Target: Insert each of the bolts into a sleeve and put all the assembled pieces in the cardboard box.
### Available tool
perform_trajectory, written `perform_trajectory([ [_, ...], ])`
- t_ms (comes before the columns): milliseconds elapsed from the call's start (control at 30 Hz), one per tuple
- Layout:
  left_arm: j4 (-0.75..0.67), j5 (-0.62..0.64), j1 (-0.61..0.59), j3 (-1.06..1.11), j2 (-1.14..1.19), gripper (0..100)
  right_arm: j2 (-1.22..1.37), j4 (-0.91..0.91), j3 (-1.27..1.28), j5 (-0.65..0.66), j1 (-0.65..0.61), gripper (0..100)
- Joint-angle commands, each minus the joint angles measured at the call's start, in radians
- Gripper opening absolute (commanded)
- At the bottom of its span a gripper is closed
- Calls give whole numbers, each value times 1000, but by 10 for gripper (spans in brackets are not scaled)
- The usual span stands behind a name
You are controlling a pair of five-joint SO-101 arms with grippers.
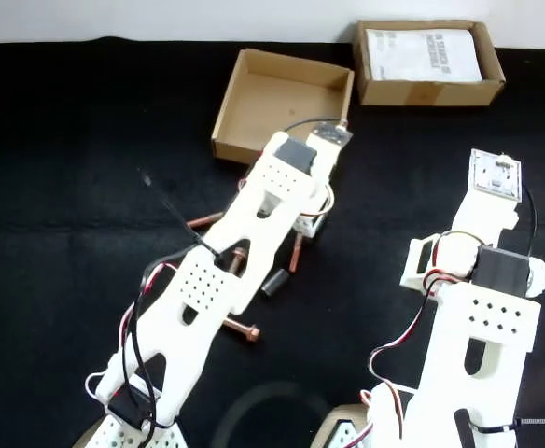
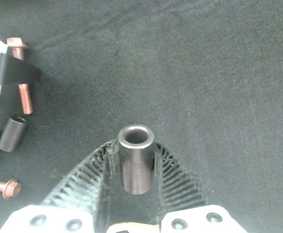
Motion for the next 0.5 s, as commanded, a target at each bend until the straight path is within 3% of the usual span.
perform_trajectory([
  [0, -37, 6, -15, -70, 18, 189, -28, -13, -2, 9, 10, 7],
  [167, -75, 6, -8, -97, 44, 172, -28, -13, -2, 9, 8, 7],
  [367, -141, 5, -4, -97, 47, 11, -28, -13, -2, 9, 8, 7],
  [467, -149, 5, -4, -93, 47, 10, -28, -13, -2, 9, 8, 7],
])
